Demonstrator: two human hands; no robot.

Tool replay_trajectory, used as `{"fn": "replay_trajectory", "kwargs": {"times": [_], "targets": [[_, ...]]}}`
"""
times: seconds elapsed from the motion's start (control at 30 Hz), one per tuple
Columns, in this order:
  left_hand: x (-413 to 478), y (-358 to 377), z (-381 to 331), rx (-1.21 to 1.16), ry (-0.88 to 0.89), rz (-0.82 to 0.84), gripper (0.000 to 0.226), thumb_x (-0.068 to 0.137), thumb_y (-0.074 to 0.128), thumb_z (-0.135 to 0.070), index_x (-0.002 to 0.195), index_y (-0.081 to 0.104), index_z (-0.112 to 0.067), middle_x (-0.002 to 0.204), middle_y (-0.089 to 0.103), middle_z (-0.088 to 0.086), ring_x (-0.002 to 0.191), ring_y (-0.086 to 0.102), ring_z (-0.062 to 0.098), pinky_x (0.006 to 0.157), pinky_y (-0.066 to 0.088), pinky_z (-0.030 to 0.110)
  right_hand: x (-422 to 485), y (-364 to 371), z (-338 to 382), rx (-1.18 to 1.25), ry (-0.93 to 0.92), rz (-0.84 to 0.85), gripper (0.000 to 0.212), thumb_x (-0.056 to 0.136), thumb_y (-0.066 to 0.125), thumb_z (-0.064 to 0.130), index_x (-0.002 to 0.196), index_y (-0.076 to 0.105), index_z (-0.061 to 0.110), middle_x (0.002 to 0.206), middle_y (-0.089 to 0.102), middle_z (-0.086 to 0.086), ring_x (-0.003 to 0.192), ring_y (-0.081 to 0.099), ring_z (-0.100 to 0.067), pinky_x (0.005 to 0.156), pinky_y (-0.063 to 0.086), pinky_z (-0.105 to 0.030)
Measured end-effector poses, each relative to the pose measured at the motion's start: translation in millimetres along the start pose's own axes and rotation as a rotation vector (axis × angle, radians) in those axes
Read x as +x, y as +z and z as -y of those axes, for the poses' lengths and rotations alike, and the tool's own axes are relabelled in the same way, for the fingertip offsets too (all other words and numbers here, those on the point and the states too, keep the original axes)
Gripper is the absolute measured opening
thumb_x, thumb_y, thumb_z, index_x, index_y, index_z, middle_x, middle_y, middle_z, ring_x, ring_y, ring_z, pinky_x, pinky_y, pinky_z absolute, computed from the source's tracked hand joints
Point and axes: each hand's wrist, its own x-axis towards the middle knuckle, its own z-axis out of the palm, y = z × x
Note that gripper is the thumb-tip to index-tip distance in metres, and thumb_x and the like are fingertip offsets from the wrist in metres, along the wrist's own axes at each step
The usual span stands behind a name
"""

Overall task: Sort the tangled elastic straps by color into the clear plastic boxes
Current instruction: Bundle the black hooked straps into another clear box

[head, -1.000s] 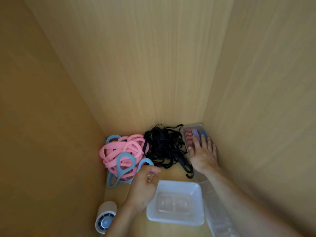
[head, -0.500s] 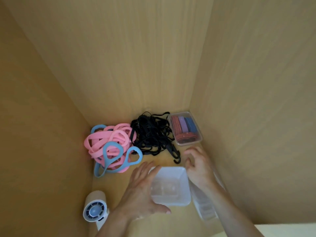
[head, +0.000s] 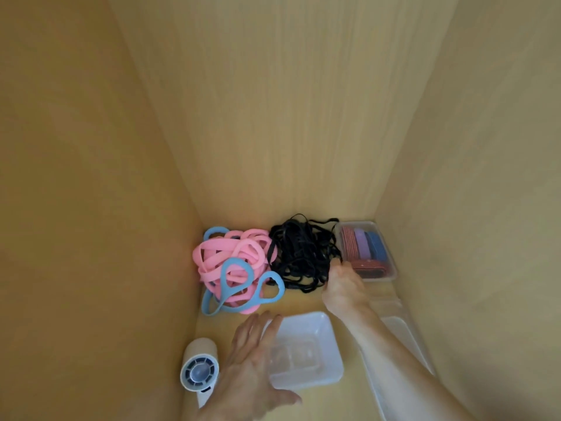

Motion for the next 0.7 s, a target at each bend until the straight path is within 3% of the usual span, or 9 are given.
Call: {"fn": "replay_trajectory", "kwargs": {"times": [0.1, 0.23, 0.37, 0.47, 0.53, 0.6, 0.7], "targets": [[-6.7, -4.1, -0.4, -0.072, -0.040, -0.079, 0.129, 0.046, 0.059, -0.096, 0.143, -0.018, -0.058, 0.155, -0.027, -0.031, 0.145, -0.028, -0.004, 0.122, 0.005, 0.024, 1.5, 10.1, 3.0, -0.109, 0.028, 0.011, 0.037, 0.087, 0.063, 0.004, 0.122, 0.053, 0.015, 0.116, 0.062, -0.006, 0.105, 0.065, -0.022, 0.083, 0.053, -0.030], [-9.7, -12.8, -2.3, -0.161, -0.051, -0.180, 0.110, 0.068, 0.054, -0.088, 0.154, 0.001, -0.047, 0.160, -0.008, -0.028, 0.147, -0.016, -0.005, 0.122, 0.011, 0.024, 2.4, 16.9, -8.2, -0.042, 0.019, 0.002, 0.034, 0.089, 0.062, 0.007, 0.121, 0.053, 0.016, 0.115, 0.061, -0.005, 0.105, 0.064, -0.023, 0.083, 0.052, -0.032], [-0.8, -24.7, -9.9, -0.238, -0.026, -0.231, 0.085, 0.079, 0.058, -0.071, 0.151, 0.019, -0.048, 0.157, 0.010, -0.029, 0.147, 0.003, -0.005, 0.117, 0.023, 0.025, 2.8, 11.3, -14.5, 0.204, -0.012, 0.013, 0.019, 0.089, 0.070, 0.020, 0.106, 0.063, 0.021, 0.095, 0.068, 0.003, 0.089, 0.067, -0.020, 0.076, 0.057, -0.034], [7.3, -31.1, -16.8, -0.280, -0.037, -0.249, 0.067, 0.085, 0.057, -0.058, 0.145, 0.030, -0.048, 0.151, 0.025, -0.025, 0.145, 0.019, 0.000, 0.115, 0.032, 0.029, 2.2, -1.0, -15.7, 0.441, -0.013, 0.004, 0.016, 0.085, 0.077, 0.023, 0.089, 0.064, 0.032, 0.074, 0.068, 0.017, 0.072, 0.064, 0.000, 0.061, 0.047, -0.013], [13.4, -33.5, -20.6, -0.319, -0.042, -0.255, 0.055, 0.090, 0.065, -0.042, 0.138, 0.039, -0.049, 0.147, 0.032, -0.025, 0.141, 0.027, 0.001, 0.112, 0.036, 0.028, 2.3, -13.7, -14.3, 0.571, -0.008, -0.011, 0.021, 0.083, 0.080, 0.021, 0.084, 0.063, 0.034, 0.075, 0.069, 0.019, 0.073, 0.063, 0.007, 0.060, 0.044, -0.008], [19.9, -34.4, -23.7, -0.358, -0.057, -0.247, 0.048, 0.092, 0.067, -0.031, 0.134, 0.048, -0.045, 0.142, 0.038, -0.024, 0.136, 0.031, -0.004, 0.111, 0.037, 0.026, 3.2, -29.7, -11.8, 0.696, 0.006, -0.021, 0.024, 0.083, 0.081, 0.016, 0.087, 0.064, 0.033, 0.079, 0.071, 0.012, 0.074, 0.065, 0.006, 0.064, 0.047, -0.009], [31.1, -34.8, -28.8, -0.425, -0.085, -0.238, 0.037, 0.093, 0.068, -0.025, 0.124, 0.057, -0.042, 0.132, 0.045, -0.027, 0.126, 0.037, -0.012, 0.102, 0.042, 0.023, 6.4, -57.4, -8.8, 0.877, 0.041, -0.004, 0.018, 0.087, 0.076, 0.007, 0.095, 0.065, 0.019, 0.082, 0.075, 0.003, 0.070, 0.071, -0.004, 0.065, 0.051, -0.021]]}}
